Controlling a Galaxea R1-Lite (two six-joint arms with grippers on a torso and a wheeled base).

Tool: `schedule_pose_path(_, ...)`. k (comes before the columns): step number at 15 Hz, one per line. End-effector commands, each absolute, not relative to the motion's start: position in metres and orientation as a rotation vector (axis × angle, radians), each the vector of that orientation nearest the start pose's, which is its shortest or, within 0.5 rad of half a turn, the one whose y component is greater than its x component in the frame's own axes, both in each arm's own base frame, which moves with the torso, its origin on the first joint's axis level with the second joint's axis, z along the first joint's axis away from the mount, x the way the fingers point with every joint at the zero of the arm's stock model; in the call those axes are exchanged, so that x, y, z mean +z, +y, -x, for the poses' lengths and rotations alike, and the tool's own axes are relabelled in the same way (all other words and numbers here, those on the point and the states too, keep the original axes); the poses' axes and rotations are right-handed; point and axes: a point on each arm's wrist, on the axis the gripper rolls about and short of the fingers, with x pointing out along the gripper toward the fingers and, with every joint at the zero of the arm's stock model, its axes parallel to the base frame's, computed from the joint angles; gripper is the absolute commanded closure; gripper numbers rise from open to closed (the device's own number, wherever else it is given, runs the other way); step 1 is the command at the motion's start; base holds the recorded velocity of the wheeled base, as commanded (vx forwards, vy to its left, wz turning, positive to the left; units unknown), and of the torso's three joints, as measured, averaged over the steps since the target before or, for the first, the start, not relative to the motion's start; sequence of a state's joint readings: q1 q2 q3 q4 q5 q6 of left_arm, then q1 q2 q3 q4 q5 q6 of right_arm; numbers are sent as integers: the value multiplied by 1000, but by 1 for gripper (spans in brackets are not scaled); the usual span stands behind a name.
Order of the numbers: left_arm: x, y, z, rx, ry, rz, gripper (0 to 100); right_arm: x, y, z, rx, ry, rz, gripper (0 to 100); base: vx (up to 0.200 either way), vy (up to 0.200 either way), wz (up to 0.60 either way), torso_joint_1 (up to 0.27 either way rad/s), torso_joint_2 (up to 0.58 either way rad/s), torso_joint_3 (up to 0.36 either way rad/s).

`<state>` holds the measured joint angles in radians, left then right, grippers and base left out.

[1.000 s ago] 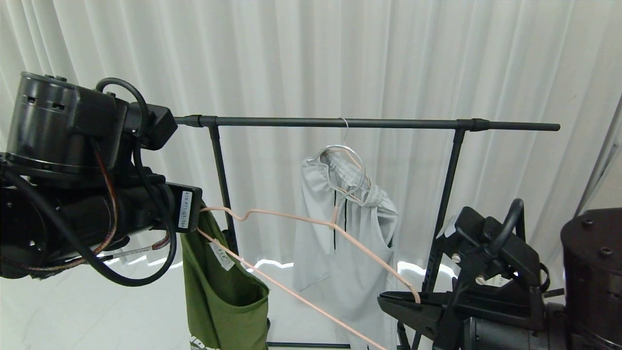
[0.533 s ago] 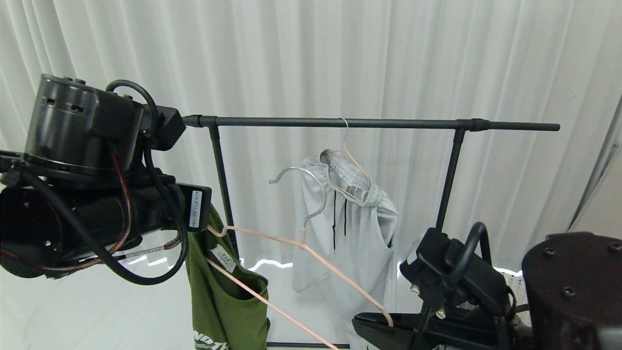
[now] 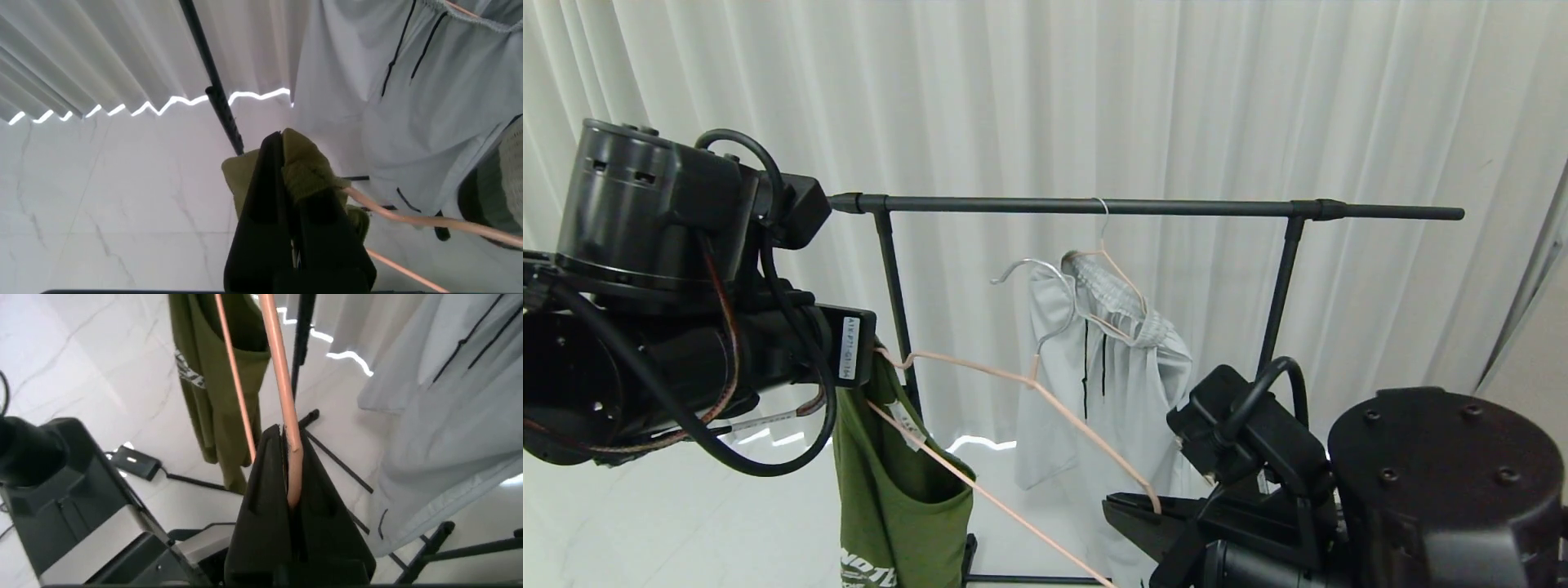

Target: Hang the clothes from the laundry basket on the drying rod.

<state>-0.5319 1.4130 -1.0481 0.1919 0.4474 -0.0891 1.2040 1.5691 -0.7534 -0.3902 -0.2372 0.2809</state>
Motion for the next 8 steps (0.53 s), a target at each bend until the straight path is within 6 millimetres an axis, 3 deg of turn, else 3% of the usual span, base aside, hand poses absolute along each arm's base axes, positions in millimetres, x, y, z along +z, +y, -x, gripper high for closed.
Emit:
schedule_pose_path(1, 254, -106, -201, -46, 483, -171, 100, 178, 244, -105, 851, 470, 47, 100, 0, 0, 0, 0, 0, 0)
schedule_pose_path(8, 255, -104, -200, -30, 478, -175, 100, 181, 231, -112, 799, 476, 46, 100, 0, 0, 0, 0, 0, 0)
